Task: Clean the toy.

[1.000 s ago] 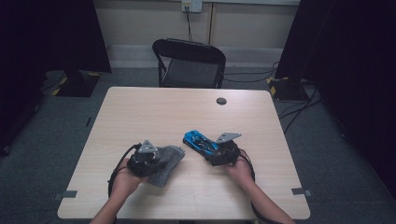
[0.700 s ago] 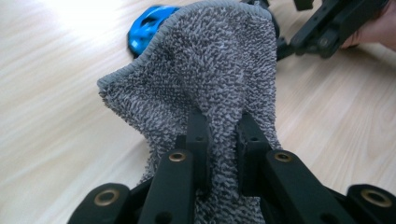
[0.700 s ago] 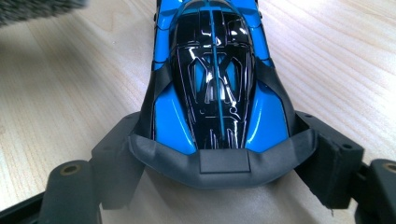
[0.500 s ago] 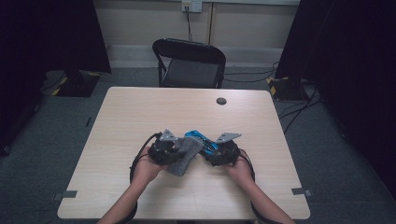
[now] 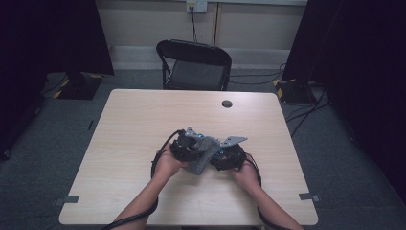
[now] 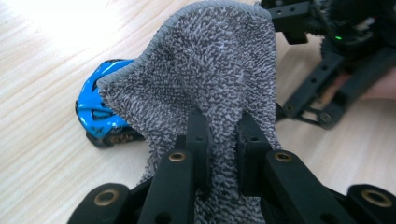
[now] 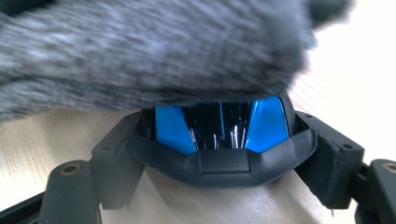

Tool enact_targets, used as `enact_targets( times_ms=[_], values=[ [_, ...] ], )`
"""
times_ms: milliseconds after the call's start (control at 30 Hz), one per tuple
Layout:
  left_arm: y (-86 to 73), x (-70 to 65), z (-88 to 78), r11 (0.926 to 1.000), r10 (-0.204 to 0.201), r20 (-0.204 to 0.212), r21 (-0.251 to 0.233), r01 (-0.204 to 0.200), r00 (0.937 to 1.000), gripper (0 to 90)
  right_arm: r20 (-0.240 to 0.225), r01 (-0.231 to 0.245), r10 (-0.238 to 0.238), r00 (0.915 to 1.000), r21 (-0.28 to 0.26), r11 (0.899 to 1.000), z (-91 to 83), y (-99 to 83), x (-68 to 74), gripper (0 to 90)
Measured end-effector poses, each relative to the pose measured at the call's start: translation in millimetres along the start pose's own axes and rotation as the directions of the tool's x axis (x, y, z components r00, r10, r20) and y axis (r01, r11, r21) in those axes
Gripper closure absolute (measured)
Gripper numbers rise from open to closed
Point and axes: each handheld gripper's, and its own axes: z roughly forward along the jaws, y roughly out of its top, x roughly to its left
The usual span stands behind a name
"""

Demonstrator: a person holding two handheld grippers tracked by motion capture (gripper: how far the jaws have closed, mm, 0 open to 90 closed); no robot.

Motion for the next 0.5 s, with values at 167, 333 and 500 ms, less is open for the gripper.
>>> enact_targets(
  times_ms=[167,333,500],
  values=[
    [6.9,-6.4,17.5,0.9993,0.021,0.026,0.029,-0.021,0.9994,78.8,0.000,0.000,0.000,1.0000,0.000,1.000,0.0,0.0,0.1,23.7],
    [13.0,-10.5,25.6,0.9970,0.046,0.013,0.063,-0.046,0.9989,78.7,0.001,-0.001,0.001,1.0000,0.001,1.000,-0.1,0.0,0.2,23.7],
    [21.1,-10.7,28.4,0.9966,0.050,0.017,0.064,-0.051,0.9986,78.7,0.001,0.000,0.000,1.0000,0.000,1.000,0.0,0.0,0.0,23.7]
  ],
)
